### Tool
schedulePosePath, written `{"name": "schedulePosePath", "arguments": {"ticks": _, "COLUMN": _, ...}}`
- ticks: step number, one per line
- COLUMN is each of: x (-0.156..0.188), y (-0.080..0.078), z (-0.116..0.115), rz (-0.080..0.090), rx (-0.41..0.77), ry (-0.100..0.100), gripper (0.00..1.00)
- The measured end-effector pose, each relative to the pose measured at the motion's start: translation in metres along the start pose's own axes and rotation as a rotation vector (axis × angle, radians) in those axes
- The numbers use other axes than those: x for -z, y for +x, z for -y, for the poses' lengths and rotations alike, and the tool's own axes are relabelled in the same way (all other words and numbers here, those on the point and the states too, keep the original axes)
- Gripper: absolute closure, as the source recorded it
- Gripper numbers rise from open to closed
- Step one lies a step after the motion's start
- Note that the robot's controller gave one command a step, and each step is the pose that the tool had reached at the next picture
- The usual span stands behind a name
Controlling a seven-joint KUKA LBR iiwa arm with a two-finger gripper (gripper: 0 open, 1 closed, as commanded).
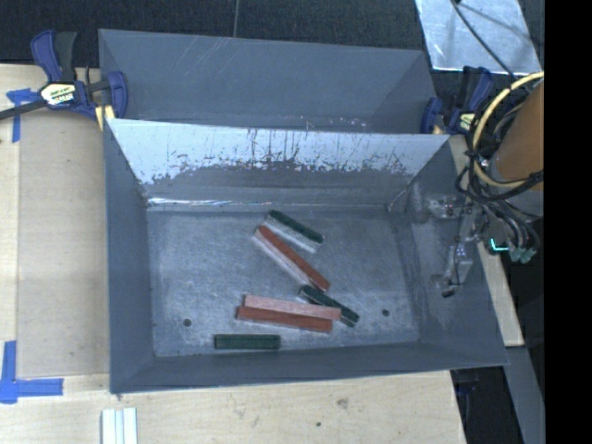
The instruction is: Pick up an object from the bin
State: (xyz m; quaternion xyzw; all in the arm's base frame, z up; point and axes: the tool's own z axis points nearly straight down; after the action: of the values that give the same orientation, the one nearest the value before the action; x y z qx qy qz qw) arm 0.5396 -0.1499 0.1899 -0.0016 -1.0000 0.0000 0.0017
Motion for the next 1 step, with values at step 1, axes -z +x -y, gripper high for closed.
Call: {"name": "schedulePosePath", "arguments": {"ticks": 1, "x": 0.0711, "y": -0.0172, "z": -0.0546, "rz": 0.016, "rx": 0.051, "ry": 0.0, "gripper": 0.0}}
